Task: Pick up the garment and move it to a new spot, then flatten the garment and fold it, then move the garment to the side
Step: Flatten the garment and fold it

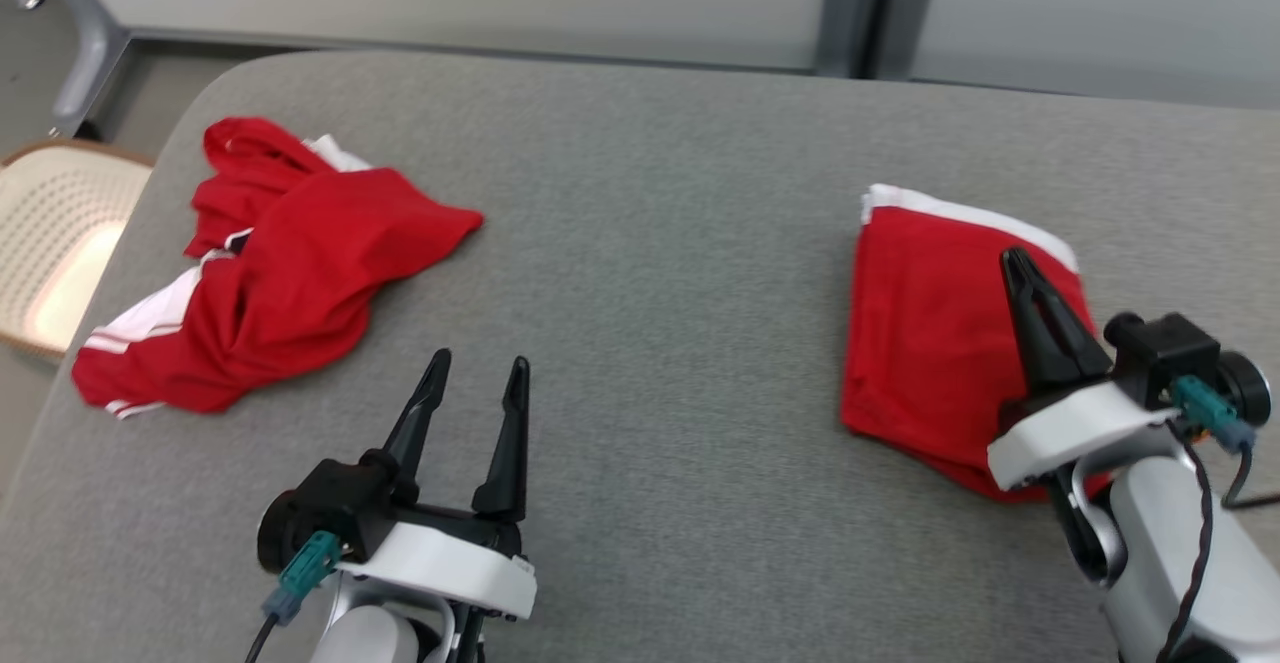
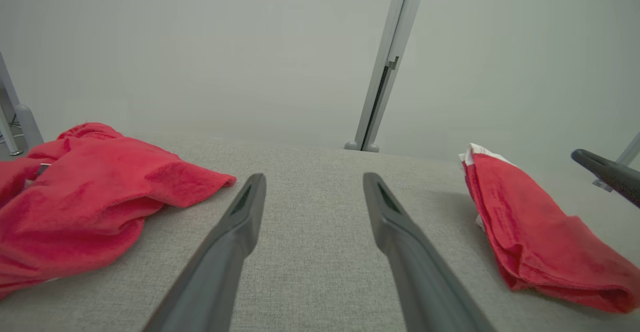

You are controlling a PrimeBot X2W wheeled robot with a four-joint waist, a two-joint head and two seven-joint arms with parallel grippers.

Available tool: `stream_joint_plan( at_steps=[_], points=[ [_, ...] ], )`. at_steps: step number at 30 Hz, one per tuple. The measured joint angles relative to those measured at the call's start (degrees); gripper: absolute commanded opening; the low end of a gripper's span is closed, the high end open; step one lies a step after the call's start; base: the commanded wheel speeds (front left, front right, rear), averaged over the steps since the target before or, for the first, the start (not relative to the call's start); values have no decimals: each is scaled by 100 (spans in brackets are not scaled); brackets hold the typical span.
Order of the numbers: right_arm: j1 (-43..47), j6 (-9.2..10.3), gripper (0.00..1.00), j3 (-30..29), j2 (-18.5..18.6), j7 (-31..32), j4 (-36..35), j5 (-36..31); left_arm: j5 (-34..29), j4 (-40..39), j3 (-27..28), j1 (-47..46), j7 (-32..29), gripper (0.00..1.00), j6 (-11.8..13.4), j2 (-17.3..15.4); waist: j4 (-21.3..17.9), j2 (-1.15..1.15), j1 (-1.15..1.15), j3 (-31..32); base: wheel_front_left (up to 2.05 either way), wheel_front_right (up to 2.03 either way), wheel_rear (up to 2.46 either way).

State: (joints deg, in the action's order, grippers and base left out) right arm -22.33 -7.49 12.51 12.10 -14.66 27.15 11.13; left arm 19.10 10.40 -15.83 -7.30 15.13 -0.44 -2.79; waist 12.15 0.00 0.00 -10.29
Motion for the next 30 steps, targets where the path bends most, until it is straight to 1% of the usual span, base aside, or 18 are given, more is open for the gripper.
stream_joint_plan(
  at_steps=[4, 8, 12, 15, 18, 22, 26, 30],
  points=[
    [-563, -1, 0, 155, 123, 8, 725, 46, 105, 11, -187, -166, 0, 100, -5, -1, 353, 0, 0, -238, 0, 0, 0],
    [-992, 0, 0, 191, 151, 104, 1445, 248, 223, -24, -294, -231, 0, 100, 29, -4, 690, 0, 0, -448, 0, 0, 0],
    [-1282, -1, 0, 353, 187, 114, 2005, 356, 280, -63, -363, -258, 0, 100, 30, -2, 950, 0, 0, -619, 0, 0, 0],
    [-1433, 0, 0, 427, 200, 113, 2371, 449, 280, -60, -372, -242, 0, 100, 35, -4, 1068, 0, 0, -689, 0, 0, 0],
    [-1552, 0, 0, 474, 172, 111, 2661, 572, 280, -51, -377, -235, 0, 100, 52, -4, 1077, 0, 0, -699, 0, 0, 0],
    [-1639, 1, 0, 717, 59, 85, 2836, 756, 278, -20, -387, -237, 0, 100, 58, 0, 981, 0, 0, -651, 0, 0, 0],
    [-1616, 0, 0, 870, -10, 9, 2842, 1009, 245, 15, -349, -235, 0, 100, 57, -1, 839, 0, 0, -503, 0, 0, 0],
    [-1480, 0, 0, 988, -7, -8, 2639, 1158, 182, 32, -237, -189, 0, 100, 51, 0, 648, 0, 0, -276, 0, 0, 0]
  ],
)
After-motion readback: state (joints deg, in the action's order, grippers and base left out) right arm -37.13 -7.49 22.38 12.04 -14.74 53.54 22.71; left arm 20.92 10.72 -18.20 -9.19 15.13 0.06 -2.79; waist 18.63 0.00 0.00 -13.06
